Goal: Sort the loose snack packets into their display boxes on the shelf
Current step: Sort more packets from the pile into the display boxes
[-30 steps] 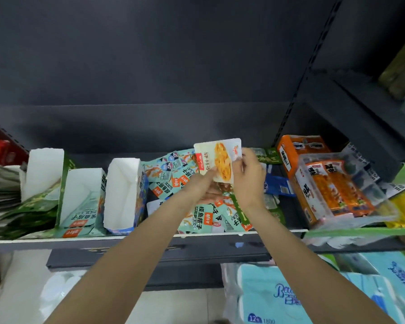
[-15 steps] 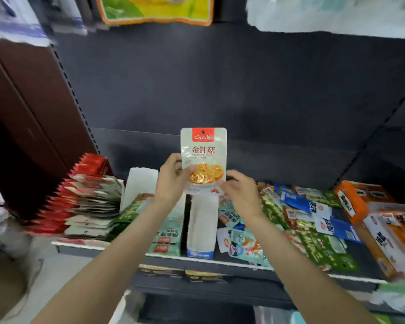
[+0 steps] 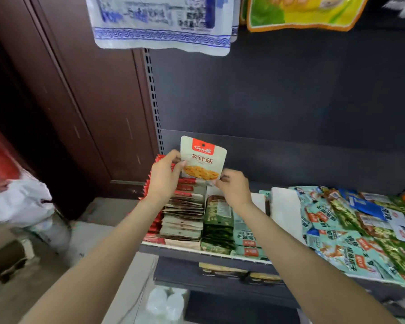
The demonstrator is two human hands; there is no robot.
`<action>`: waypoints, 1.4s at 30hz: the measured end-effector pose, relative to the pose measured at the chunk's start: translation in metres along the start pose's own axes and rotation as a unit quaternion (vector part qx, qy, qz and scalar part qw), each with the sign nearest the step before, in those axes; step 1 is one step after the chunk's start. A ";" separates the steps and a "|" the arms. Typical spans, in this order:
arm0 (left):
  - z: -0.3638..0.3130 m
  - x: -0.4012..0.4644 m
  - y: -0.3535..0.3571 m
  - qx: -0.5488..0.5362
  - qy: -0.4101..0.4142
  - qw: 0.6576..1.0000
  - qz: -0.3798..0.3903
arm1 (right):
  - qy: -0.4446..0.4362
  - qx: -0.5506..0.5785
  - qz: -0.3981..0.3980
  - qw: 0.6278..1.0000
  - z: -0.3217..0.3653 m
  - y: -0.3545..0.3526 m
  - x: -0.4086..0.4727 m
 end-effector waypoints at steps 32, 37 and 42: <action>0.014 -0.001 0.015 0.236 0.083 0.961 0.118 | -0.060 -0.113 0.088 0.988 0.009 0.019 -0.005; -0.065 -0.018 0.054 0.311 0.237 0.919 0.052 | -0.045 -0.073 0.020 0.996 -0.006 -0.045 -0.005; -0.154 -0.046 0.136 0.266 0.308 0.908 0.104 | -0.012 -0.065 -0.050 0.997 -0.049 -0.136 -0.019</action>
Point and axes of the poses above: each hand's wrist, its own x-axis towards the middle knuckle, its own y-axis out of the palm, z = x × y, the point moved 7 cm from there along x, towards the middle knuckle, and after that the axes turned 11 degrees about x, right-handed, at the moved point
